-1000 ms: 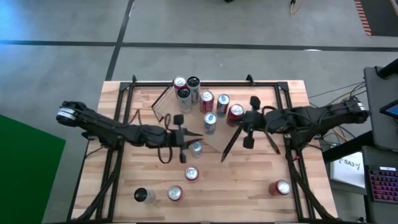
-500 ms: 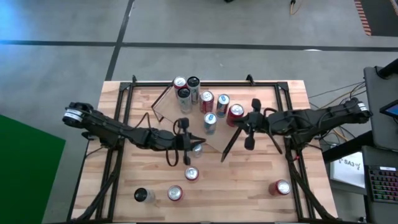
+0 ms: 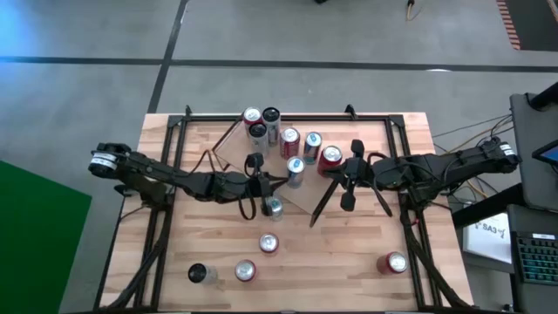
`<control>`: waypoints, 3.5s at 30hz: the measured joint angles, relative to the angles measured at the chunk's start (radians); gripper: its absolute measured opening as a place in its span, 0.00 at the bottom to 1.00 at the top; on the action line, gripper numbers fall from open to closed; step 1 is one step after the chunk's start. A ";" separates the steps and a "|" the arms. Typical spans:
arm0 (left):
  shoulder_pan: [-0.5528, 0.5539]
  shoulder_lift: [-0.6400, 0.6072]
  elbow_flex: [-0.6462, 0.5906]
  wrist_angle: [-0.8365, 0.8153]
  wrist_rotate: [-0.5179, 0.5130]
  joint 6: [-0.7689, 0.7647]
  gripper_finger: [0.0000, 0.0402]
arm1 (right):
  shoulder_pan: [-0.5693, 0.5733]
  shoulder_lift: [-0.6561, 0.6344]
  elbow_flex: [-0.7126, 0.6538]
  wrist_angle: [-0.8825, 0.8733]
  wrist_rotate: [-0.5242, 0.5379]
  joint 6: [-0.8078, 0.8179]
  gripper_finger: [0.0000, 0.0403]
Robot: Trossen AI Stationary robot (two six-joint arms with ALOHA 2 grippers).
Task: Place canned beverage on shelf
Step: Put the silver/blue soda can on the shelf, align with the other silver/blue soda can
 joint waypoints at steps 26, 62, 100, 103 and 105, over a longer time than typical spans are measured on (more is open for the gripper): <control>0.072 -0.002 -0.001 -0.024 0.002 -0.038 0.00 | 0.000 -0.001 0.000 0.011 0.079 0.042 0.03; 0.075 0.033 -0.004 0.077 0.061 -0.018 0.00 | 0.000 0.001 0.000 0.012 0.079 0.027 0.03; 0.107 0.091 -0.005 0.158 0.080 0.039 0.00 | 0.000 0.001 -0.002 0.011 0.079 0.068 0.03; 0.107 0.094 -0.005 0.157 0.056 0.037 0.00 | 0.000 0.001 -0.002 0.010 0.079 0.067 0.03; 0.103 0.094 -0.005 0.156 0.055 0.035 0.00 | 0.000 0.001 -0.002 0.010 0.079 0.067 0.03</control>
